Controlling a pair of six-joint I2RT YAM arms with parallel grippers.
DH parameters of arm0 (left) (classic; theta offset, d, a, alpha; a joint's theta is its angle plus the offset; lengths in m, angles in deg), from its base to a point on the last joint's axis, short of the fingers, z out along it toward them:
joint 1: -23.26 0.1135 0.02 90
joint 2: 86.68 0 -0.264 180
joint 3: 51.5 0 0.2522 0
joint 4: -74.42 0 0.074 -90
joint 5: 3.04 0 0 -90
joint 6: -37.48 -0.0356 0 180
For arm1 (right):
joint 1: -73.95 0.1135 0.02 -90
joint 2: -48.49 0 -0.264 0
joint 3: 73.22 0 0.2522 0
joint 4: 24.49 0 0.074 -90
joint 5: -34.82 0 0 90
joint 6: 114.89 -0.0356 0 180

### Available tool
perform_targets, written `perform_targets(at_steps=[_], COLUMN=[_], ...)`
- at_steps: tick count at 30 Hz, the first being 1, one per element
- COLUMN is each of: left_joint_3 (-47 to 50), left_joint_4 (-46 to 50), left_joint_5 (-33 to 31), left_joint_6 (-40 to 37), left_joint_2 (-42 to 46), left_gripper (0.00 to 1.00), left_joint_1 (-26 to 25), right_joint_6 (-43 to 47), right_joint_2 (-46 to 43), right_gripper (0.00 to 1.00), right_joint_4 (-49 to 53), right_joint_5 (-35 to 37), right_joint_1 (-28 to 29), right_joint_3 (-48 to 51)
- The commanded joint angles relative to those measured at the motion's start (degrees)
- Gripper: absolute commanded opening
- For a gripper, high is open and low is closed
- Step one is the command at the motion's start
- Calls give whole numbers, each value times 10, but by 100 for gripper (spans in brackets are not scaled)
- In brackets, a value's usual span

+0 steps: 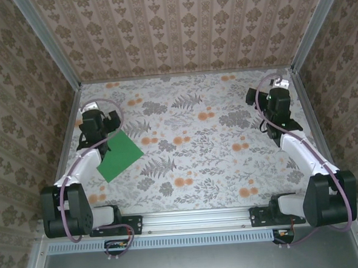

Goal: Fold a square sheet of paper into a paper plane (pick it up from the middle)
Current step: Move the square sheet of paper to the center of the table.

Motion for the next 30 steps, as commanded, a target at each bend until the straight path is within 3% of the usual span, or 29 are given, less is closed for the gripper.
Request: perform_targets(at_steps=[1,5,10,22,30], left_joint_3=[-31,-74,-105,-122,-170], left_joint_4=[165,255,309,304,274], left_joint_5=[54,84,68,93,149], left_joint_6=[117,182,219,281,326], left_joint_2=[-26,-87,-141,-228,-297], left_gripper=[100,100,100,100,100], left_joint_1=[-7,-29,-68,-127,-210], right_joint_6=[-83,-104,-107,-117,-113], right_joint_2=[22,54,96,161,169], right_gripper=[100,100,100,100,100], right_joint_4=[116,160,187,189,198], right_joint_5=[-67,-117,-127,-135,-118], right_joint_1=[9,34,76,125,125], right_joint_3=[-18,-53,-84,-114,-117])
